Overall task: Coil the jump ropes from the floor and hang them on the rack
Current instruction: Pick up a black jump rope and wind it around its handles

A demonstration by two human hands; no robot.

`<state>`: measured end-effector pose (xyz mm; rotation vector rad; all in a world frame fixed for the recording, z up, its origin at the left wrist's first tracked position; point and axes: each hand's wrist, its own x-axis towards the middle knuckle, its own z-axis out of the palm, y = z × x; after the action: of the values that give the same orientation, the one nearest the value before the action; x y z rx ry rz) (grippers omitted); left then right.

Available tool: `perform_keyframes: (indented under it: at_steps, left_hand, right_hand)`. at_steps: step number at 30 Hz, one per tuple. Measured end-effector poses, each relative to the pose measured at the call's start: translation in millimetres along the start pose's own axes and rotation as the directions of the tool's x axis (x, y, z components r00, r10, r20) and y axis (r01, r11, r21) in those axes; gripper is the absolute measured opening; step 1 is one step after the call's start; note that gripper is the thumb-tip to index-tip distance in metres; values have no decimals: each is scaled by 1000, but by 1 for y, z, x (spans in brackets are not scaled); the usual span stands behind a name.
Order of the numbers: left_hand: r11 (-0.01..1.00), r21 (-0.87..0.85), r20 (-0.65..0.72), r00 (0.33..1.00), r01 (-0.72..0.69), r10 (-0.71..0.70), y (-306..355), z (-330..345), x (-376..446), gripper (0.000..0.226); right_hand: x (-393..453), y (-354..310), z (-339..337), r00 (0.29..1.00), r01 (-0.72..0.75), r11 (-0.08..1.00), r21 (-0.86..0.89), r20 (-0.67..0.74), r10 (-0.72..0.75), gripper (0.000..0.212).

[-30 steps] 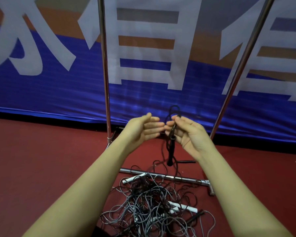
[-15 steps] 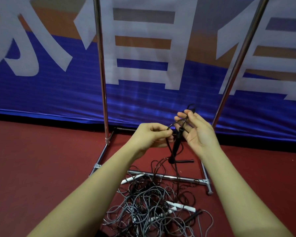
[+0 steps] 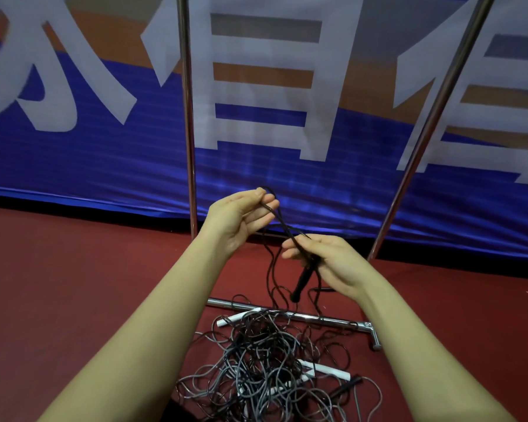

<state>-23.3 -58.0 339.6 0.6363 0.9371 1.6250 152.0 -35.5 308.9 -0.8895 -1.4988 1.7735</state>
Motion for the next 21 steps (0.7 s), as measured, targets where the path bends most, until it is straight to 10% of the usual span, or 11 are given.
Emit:
perform_keyframes:
  at_steps: [9,17,21]
  left_hand:
    - [991,-130,-58,998,30,-38,5,-11,6,16]
    - [935,238,46,958,263,-282,-15,3,-7,26]
    - [903,426,239,955,61,-177,-31,12,-15,9]
  right_hand:
    - [-8,-10,8,998,-44,992,117,53,38,14]
    - [-1,-25,2,959,248,767,591,-265,-106,21]
    - [0,-28,-2,924,353,703,617,-348,-159,22]
